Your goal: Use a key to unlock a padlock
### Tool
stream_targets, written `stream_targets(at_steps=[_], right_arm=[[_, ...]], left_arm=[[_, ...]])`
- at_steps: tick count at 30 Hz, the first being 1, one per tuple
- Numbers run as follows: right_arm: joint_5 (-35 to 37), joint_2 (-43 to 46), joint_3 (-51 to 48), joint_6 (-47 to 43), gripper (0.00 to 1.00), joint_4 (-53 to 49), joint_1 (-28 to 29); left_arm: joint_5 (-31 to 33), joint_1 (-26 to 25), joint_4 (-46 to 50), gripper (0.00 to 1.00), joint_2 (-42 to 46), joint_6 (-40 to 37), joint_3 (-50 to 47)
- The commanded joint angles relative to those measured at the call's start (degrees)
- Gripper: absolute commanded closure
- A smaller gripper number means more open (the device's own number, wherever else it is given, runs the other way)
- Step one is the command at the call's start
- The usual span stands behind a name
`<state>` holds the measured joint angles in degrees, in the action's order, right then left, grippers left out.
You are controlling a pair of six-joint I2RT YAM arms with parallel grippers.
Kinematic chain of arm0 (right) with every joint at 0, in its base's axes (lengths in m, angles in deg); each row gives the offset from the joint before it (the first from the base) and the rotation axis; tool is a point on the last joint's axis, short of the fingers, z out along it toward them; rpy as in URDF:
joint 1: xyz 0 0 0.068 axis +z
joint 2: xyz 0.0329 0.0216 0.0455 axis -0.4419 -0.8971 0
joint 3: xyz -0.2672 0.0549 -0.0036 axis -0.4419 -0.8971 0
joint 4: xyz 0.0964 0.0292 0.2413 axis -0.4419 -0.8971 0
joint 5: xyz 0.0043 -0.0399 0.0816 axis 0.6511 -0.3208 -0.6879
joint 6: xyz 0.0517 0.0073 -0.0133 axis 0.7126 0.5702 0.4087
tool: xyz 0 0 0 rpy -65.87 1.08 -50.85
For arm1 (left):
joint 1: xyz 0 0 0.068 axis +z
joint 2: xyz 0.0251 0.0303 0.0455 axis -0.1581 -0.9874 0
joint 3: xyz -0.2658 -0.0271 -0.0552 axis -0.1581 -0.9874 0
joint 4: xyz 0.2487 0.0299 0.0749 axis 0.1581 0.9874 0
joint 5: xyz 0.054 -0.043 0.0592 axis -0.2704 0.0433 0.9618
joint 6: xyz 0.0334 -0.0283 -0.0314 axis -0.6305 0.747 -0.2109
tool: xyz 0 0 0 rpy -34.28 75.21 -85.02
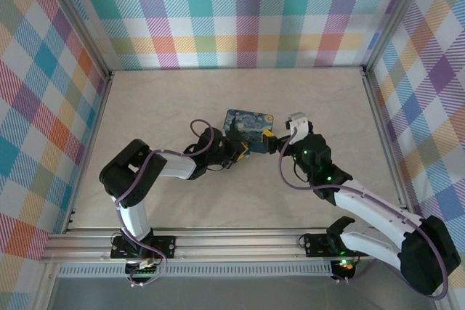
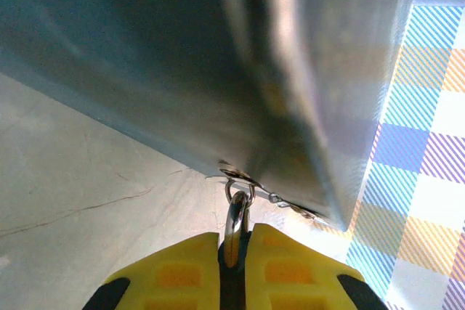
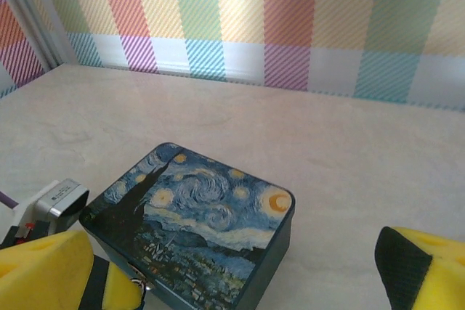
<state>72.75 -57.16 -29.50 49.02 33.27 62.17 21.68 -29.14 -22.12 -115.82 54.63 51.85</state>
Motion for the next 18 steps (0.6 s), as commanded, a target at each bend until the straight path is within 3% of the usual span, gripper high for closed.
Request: stream_targets(at_steps=[1, 10, 18], right_arm=[[-2.8, 0.6, 2.9, -12.5, 0.0, -3.1, -0.3], [-5.6, -2.2, 0.6, -37.5, 0.0, -3.4, 1.7], [-6.0, -5.2, -1.4, -46.5, 0.0, -1.6, 4.2]], left_arm=[[-1.2, -1.0, 0.9, 1.0, 1.7, 1.7, 1.6], [-1.1, -1.0, 2.2, 1.0, 1.8, 2.3, 2.2], [-1.0, -1.1, 3.0, 1.0, 2.0, 3.1, 2.7]])
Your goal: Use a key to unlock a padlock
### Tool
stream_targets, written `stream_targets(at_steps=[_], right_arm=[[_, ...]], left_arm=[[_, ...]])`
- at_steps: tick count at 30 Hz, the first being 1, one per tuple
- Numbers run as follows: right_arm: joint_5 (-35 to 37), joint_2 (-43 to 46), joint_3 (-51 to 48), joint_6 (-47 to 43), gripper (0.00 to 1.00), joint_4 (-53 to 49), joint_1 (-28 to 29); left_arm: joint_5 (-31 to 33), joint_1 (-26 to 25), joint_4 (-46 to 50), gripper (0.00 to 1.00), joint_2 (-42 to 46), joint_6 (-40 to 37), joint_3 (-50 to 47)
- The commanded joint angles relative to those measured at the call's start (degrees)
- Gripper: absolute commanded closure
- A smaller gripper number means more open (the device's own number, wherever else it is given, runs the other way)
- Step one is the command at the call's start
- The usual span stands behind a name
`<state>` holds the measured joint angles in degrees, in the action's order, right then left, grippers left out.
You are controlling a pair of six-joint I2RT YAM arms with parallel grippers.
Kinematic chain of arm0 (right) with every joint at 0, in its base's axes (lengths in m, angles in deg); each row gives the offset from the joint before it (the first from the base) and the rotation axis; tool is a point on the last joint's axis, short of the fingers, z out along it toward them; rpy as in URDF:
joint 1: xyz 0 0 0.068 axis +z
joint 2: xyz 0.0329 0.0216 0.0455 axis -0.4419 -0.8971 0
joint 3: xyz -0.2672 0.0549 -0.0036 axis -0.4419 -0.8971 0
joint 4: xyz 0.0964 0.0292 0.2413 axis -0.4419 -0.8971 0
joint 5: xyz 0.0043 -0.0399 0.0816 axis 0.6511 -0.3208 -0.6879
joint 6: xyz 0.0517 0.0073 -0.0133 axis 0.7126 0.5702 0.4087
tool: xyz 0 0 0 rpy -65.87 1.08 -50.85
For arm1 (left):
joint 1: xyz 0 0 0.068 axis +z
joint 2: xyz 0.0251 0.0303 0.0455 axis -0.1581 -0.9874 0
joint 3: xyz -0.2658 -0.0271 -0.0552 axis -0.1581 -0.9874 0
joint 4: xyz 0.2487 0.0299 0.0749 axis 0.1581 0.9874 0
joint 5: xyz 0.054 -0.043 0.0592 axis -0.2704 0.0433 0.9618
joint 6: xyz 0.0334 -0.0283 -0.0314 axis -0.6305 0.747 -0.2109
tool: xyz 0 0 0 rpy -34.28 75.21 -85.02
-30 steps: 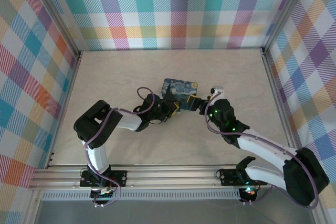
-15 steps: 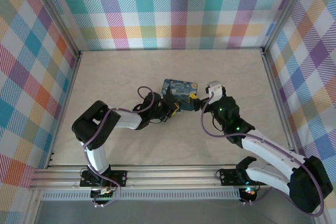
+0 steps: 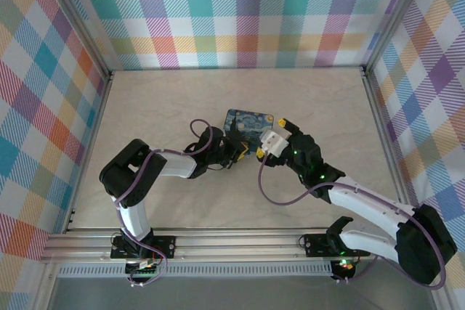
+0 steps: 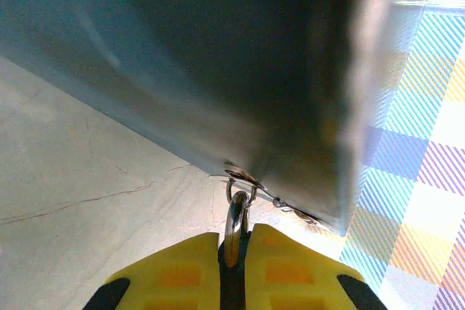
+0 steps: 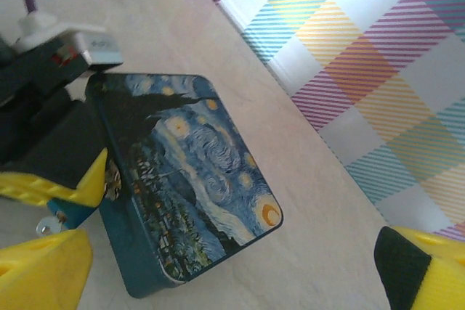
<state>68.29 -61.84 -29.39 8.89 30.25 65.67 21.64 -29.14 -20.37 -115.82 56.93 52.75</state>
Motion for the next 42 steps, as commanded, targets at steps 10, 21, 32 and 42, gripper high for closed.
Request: stream_targets(at_steps=[10, 21, 32, 42], right_arm=[[0.2, -5.5, -3.2, -11.3, 0.0, 2.6, 5.4], [1.9, -14.1, -2.6, -8.7, 0.09, 6.2, 9.2], [2.6, -19.7, -0.2, -4.7, 0.31, 7.5, 9.2], [4.2, -21.7, 0.2, -4.2, 0.54, 9.6, 9.2]], left_arm=[[-0.5, -1.4, 0.5, 1.0, 1.5, 2.1, 1.9], [-0.8, -1.7, 0.6, 1.0, 2.0, 2.5, 2.0], [-0.9, -1.8, 0.9, 1.0, 2.0, 2.5, 2.5], [-1.1, -1.9, 1.1, 1.0, 1.9, 2.5, 2.6]])
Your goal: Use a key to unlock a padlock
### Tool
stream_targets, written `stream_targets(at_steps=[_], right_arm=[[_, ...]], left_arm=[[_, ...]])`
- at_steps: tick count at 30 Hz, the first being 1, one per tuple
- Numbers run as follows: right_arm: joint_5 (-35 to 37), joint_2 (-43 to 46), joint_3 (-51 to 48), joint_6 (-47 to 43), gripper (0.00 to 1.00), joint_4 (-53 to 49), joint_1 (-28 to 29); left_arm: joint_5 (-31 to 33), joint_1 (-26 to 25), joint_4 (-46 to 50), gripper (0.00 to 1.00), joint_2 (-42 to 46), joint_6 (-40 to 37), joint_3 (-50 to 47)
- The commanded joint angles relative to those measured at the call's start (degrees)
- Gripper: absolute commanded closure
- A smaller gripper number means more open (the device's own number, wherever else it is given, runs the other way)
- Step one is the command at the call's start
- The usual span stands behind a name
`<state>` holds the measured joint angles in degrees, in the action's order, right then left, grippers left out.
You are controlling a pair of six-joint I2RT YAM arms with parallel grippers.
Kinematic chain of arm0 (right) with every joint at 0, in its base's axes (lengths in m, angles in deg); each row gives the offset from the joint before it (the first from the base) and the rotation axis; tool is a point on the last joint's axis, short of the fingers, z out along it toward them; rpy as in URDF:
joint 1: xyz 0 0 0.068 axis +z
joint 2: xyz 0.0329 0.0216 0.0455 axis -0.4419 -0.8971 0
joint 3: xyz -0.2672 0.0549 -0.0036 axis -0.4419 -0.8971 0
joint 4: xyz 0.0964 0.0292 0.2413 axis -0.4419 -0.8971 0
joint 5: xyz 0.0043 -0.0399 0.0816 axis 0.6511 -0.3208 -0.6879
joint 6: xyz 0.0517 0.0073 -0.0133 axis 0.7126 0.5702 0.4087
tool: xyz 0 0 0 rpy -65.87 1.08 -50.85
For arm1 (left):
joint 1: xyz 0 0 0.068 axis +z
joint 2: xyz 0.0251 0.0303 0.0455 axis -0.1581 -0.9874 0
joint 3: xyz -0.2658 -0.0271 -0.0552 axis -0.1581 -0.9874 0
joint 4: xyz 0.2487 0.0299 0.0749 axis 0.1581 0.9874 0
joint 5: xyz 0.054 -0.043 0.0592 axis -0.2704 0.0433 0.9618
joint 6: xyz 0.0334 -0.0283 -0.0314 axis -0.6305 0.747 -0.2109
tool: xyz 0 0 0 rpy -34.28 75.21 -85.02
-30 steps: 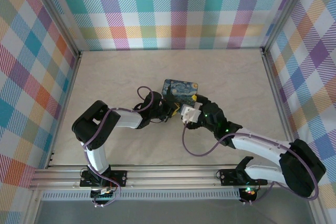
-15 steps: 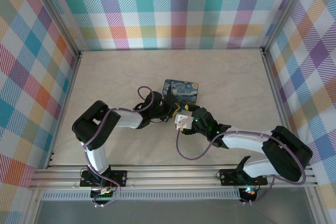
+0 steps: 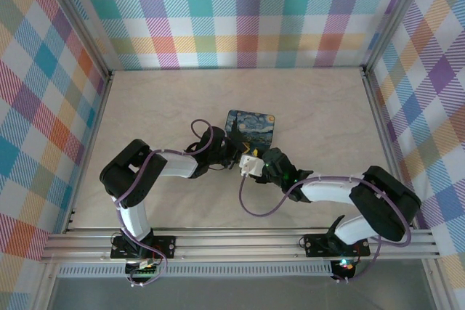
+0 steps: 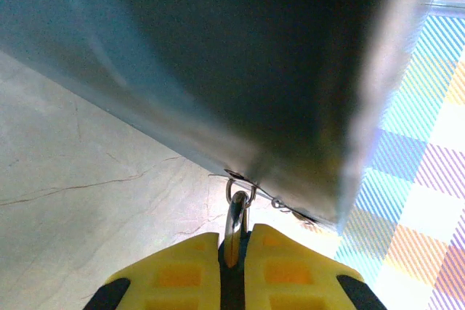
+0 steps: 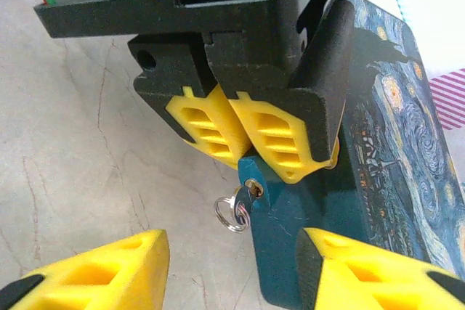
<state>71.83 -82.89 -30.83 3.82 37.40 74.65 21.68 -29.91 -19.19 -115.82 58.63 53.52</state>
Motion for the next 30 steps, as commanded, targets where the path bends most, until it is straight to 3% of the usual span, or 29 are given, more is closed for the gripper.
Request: stream_targets(at_steps=[1, 30], right_arm=[[0.7, -0.9, 1.8, 1.0, 0.55, 2.6, 0.2], [3.1, -5.5, 3.6, 3.2, 0.79, 7.4, 0.2]], left_arm=[[-1.1, -1.2, 0.0, 1.0, 1.9, 0.8, 1.8], [-1.3, -1.3, 0.2, 1.0, 1.9, 1.0, 1.5]])
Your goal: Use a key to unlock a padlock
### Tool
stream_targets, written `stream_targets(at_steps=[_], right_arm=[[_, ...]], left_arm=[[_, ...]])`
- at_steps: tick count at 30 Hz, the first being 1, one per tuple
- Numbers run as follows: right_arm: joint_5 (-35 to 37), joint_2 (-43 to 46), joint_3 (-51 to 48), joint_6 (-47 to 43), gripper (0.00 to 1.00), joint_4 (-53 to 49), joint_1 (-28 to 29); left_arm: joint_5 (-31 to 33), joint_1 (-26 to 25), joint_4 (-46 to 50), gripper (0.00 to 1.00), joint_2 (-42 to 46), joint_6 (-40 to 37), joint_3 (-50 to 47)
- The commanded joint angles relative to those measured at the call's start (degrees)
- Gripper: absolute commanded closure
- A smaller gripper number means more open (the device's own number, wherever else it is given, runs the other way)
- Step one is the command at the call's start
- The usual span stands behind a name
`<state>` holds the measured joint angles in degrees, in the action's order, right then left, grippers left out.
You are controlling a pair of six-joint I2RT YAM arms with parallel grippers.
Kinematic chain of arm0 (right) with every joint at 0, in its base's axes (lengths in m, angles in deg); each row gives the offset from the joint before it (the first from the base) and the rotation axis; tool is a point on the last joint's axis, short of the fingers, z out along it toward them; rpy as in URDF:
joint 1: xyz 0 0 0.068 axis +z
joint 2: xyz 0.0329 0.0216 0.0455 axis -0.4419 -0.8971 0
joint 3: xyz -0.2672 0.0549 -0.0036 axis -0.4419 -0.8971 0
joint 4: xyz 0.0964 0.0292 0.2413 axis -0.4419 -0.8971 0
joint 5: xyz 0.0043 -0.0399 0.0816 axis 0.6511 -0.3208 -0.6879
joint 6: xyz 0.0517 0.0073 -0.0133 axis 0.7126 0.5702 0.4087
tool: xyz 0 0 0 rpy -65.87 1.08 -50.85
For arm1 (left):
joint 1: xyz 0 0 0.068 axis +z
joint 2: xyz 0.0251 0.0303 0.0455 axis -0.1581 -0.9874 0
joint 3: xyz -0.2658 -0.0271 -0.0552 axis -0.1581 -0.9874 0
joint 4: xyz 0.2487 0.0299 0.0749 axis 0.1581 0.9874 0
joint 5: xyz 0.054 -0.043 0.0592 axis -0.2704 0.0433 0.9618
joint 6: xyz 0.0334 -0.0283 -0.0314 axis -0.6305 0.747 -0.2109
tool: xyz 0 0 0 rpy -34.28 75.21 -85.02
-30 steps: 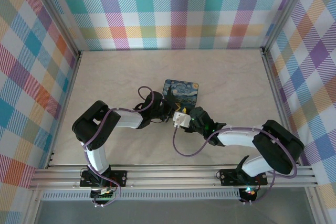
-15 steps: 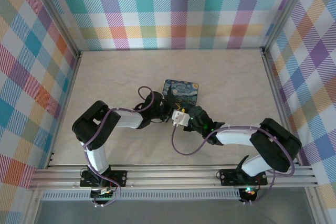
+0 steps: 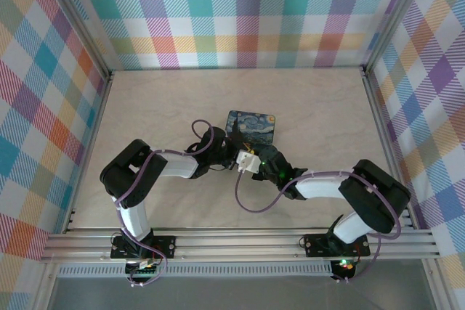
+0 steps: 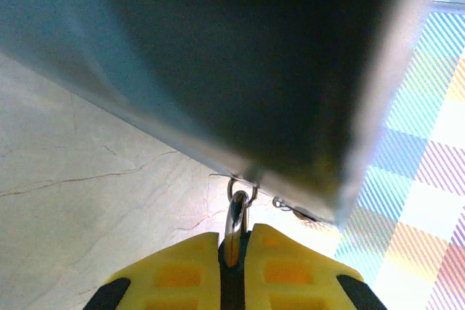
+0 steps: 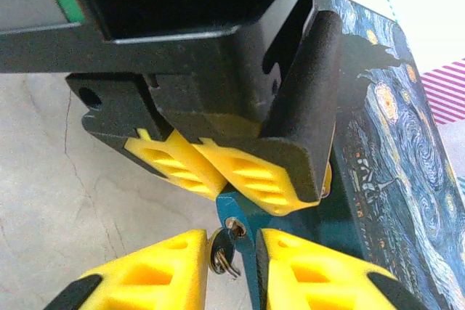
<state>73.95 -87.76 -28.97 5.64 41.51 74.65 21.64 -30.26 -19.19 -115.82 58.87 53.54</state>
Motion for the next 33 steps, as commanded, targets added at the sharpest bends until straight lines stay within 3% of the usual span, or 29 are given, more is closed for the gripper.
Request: stream_targets(at_steps=[1, 12, 33], right_arm=[[1.1, -0.8, 1.7, 1.3, 0.8, 3.3, 0.2], [4.2, -1.3, 1.6, 2.7, 1.0, 5.1, 0.2], [6.3, 1.6, 3.4, 19.5, 1.0, 2.7, 0.2]], left_arm=[[-1.2, -0.9, 0.2, 1.0, 1.8, 0.8, 1.5], [-1.2, -1.0, 0.0, 1.0, 1.9, 0.8, 1.4], [-1.1, -1.0, -0.2, 1.0, 2.1, 1.1, 1.2]])
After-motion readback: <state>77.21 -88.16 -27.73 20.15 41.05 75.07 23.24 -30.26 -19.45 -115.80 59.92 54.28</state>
